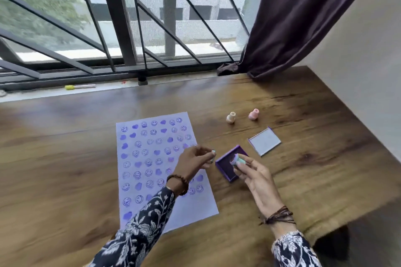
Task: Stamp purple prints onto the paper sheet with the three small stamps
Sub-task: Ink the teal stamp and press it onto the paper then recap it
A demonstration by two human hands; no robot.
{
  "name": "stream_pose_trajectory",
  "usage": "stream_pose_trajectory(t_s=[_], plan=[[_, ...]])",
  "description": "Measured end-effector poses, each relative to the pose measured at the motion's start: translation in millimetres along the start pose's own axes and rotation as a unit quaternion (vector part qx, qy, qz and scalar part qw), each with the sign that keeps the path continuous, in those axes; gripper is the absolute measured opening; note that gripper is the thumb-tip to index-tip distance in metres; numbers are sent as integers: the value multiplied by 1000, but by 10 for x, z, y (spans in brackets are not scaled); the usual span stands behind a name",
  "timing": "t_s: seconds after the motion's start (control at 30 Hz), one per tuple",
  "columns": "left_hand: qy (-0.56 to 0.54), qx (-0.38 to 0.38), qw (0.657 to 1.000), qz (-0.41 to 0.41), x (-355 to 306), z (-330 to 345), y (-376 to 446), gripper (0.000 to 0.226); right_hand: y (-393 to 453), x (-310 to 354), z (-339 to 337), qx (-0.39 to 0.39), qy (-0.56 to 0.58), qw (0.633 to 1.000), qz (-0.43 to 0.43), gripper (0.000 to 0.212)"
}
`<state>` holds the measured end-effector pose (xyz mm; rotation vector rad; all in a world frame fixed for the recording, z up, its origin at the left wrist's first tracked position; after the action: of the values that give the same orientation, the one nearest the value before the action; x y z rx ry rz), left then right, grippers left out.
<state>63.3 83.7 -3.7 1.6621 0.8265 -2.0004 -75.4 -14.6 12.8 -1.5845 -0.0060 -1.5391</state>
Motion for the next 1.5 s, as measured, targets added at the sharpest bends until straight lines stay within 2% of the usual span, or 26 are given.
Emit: stream_pose_trajectory(t_s=[0.03,0.07,0.13,0.23,0.3,0.33,0.43,0.5,0.6,0.73,0.83,0.9,0.93,0.97,1.03,1.07,1.1,1.17,1.27,1.33,1.4,1.5], plan=[[5,2,1000,0,12,21,-5,2,-5,69,-53,-43,-130,989,-52,18],[9,3,1000,0,22,44,-11,3,-25,159,-70,-87,-265,954,-109,19],[16,0,1000,0,46,79,-14,4,-80,281,43,-117,-467,849,-216,21],[25,-16,1000,-3,104,76,-4,5,-100,225,237,-84,-632,717,-283,20],[30,-26,999,-7,151,54,7,6,-83,157,305,-61,-696,646,-309,20],[29,-31,999,-11,179,44,12,6,-74,145,327,-54,-711,624,-319,22],[21,-38,999,-28,277,47,12,5,-20,153,401,-24,-734,595,-327,32],[33,-45,998,-24,315,60,12,5,41,180,464,1,-762,563,-320,34],[64,-52,997,-9,308,52,24,3,188,153,532,72,-795,537,-273,24],[66,-49,997,-14,267,58,16,7,313,174,609,90,-830,509,-208,20],[81,-43,996,1,156,26,-59,16,394,224,629,96,-832,525,-152,18],[74,-61,995,21,45,-105,-143,17,422,291,595,84,-801,581,-118,21],[63,-76,995,31,-13,-218,-195,15,398,330,583,75,-767,628,-107,21],[53,-92,994,41,-73,-358,-256,12,343,353,583,75,-710,693,-94,19],[50,-118,990,57,-180,-690,-415,6,148,259,601,113,-503,857,-7,11],[55,-129,988,59,-210,-871,-505,5,29,128,644,146,-377,913,56,11],[66,-141,986,58,-223,-1050,-595,7,-98,-25,704,176,-260,943,111,12],[120,-158,979,53,-238,-1385,-766,8,-354,-314,830,202,-87,957,189,9],[212,-155,963,64,-234,-1696,-963,7,-719,-703,1014,204,82,933,286,17],[248,-153,953,88,-242,-1804,-1060,10,-923,-897,1126,205,136,912,328,29],[259,-125,951,111,-217,-1851,-1125,11,-1038,-1019,1197,197,160,907,335,34],[244,-33,964,103,-67,-1832,-1164,17,-1100,-1148,1258,164,171,916,325,20]])
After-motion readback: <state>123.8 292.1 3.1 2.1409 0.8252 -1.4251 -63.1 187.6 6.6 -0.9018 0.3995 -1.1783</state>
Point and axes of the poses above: each hand's wrist, its own y-axis towards the middle knuckle, its own z-axis out of the palm, x = y × z, the point moved 8 cm from there along y, towards the middle knuckle, and after that the axes turned 10 degrees about z, right-handed, at the moved point
